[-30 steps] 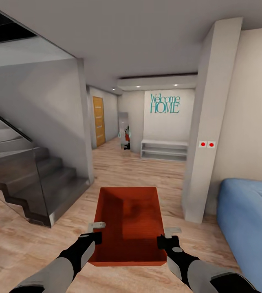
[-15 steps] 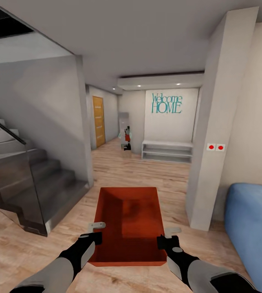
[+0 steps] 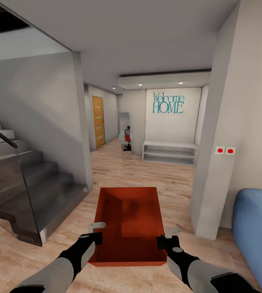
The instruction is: Move the two storage containers from the living room to the garage. In the garage, place one container on the floor and stack the other container on top of it (either order is fine).
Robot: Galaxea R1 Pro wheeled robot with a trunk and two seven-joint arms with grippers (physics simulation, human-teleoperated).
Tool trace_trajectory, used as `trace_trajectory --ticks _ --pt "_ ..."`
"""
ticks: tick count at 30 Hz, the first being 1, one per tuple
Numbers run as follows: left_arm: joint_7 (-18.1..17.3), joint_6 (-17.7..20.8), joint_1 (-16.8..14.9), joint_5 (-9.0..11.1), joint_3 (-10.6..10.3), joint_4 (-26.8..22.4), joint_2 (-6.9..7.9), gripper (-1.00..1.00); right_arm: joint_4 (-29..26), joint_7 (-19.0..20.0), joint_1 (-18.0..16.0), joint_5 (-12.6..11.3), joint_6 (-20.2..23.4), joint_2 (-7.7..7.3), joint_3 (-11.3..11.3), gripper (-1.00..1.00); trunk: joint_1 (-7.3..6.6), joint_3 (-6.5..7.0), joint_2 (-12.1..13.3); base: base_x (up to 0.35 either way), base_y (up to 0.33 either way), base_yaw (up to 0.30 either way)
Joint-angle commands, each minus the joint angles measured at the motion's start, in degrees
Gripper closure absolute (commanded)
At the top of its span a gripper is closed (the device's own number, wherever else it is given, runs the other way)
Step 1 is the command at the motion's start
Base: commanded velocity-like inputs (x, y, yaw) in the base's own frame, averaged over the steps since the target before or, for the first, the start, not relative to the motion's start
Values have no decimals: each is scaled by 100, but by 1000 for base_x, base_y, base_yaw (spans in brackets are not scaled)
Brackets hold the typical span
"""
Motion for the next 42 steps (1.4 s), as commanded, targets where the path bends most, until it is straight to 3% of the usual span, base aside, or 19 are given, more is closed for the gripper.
trace_trajectory --ticks 1,13,22,42 --pt "319 -378 -5 -111 116 -30 24 100 14 -14 -4 24 -12 4 -189 100 5 -10 -7 321 21 0" --pt "319 -378 -5 -111 116 -30 24 100 14 -14 -4 24 -12 4 -187 100 5 -10 -7 322 6 -7" --pt "319 -378 -5 -111 116 -30 17 100 14 -14 -4 24 -12 4 -189 100 5 -10 -7 322 0 -184" --pt "319 -378 -5 -111 116 -30 24 100 14 -14 -4 24 -12 8 -190 100 5 -10 -7 322 0 -6"
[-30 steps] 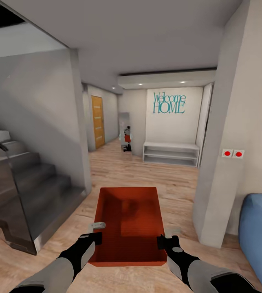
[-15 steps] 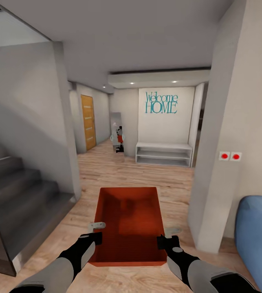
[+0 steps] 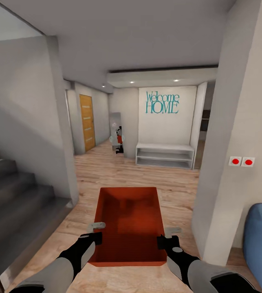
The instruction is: Move the two storage containers from the living room to the garage. In the garage, place one container on the floor and stack the other container on top of it (either order is fine).
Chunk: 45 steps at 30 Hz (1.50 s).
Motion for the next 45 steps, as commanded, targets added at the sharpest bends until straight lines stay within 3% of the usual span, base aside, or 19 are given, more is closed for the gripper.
trace_trajectory --ticks 1,45 --pt "325 -377 -5 -111 116 -30 20 100 13 -12 -4 41 -10 5 -206 100 5 -10 -7 322 0 0" --pt "325 -377 -5 -104 124 -21 29 100 13 -5 -4 41 -10 9 -203 100 5 -10 -7 322 0 0"
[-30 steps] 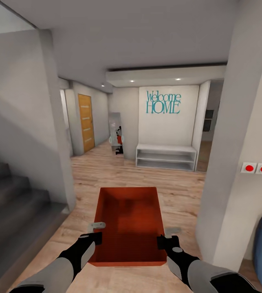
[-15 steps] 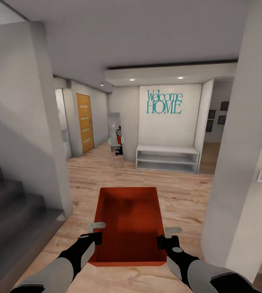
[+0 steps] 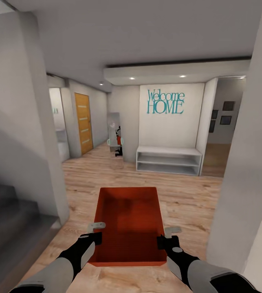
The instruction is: Move the two storage containers from the living room to the garage. In the garage, place one container on the floor and stack the other container on top of it (either order is fine).
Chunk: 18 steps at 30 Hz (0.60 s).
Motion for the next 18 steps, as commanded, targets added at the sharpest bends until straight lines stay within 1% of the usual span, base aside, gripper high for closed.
trace_trajectory --ticks 1,18 --pt "329 -367 -4 -109 125 -30 24 100 11 0 -4 65 -6 5 -231 100 5 -10 -7 322 0 0" --pt "329 -367 -4 -108 125 -30 24 100 11 -1 -4 65 -6 5 -228 100 5 -10 -7 322 0 0"
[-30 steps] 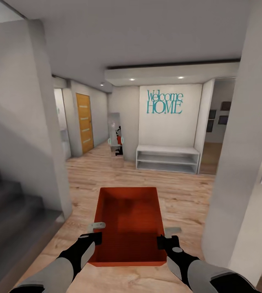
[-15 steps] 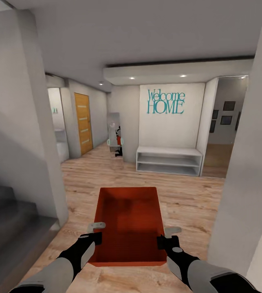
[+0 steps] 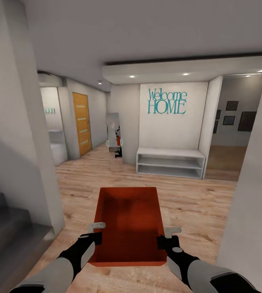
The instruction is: Move the two storage containers from the living room to the garage. In the garage, place one container on the floor and stack the other container on top of it (either order is fine).
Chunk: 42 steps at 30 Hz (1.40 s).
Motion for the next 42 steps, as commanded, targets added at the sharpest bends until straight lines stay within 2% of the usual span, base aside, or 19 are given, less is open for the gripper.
trace_trajectory --ticks 1,42 --pt "330 -366 -4 -109 126 -30 24 100 10 0 -4 66 -5 5 -230 100 5 -10 -7 322 0 0" --pt "330 -373 -4 -109 126 -30 75 100 10 -4 -4 66 -5 5 -234 100 5 -10 -7 322 0 0"
